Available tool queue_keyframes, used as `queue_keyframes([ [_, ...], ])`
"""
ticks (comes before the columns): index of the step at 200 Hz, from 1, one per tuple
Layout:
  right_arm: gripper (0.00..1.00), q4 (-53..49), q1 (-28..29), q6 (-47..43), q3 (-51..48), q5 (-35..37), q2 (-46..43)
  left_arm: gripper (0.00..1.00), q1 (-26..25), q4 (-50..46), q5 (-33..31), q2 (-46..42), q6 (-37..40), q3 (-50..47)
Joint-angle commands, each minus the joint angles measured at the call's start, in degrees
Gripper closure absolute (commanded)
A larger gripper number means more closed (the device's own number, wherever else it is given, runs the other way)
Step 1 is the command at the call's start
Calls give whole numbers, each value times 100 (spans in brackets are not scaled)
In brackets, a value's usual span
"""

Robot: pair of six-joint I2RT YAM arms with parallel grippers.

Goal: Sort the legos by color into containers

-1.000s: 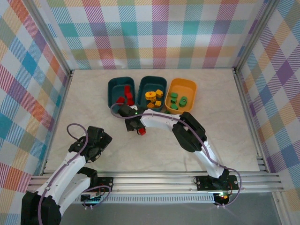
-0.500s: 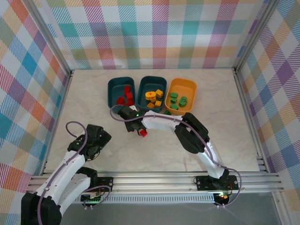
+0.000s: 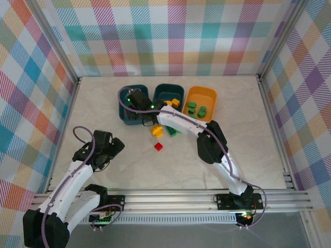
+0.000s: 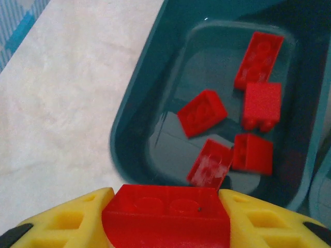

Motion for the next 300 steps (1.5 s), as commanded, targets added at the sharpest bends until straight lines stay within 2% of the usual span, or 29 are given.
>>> queue_keyframes([
  [1,59,-511,-212,-182,762,-377,625,0,57,-264,376,-66,353,-38],
  [19,54,-822,-310,-246,1358,-411,977,0,60,-274,382,-157,434,-44],
  [35,40,-987,-398,-348,1768,-480,1189,0,60,-206,481,-200,511,-7],
  [47,34,-1083,-439,-506,2008,-413,1220,0,62,-111,589,-195,572,20],
  [69,31,-1046,-444,-777,2030,-306,897,0,60,101,760,-127,620,40],
  [89,32,-900,-393,-919,1480,-127,269,0,56,277,829,-14,618,40],
  [117,34,-58,-304,-986,-860,-56,-1123,0,60,527,927,178,583,-7],
  [141,38,278,-251,-910,-2674,-172,-1997,0,60,857,1207,379,456,-109],
  [173,37,371,-74,-824,-4224,-652,-2569,0,56,1509,1696,927,182,-180],
  [191,34,315,105,-849,-4553,-877,-2498,0,56,1823,1888,1436,38,-170],
  [219,33,499,166,-695,-4884,-1134,-2360,0,60,2555,2573,2335,-165,-172],
  [251,34,550,211,-841,-4804,-1153,-1997,0,47,2555,2600,2452,-200,-154],
  [275,39,549,220,-872,-4695,-893,-1819,0,60,2137,2403,2189,-96,-101],
  [300,52,518,220,-895,-4571,-596,-1717,0,60,1944,2263,1961,-58,-130],
])
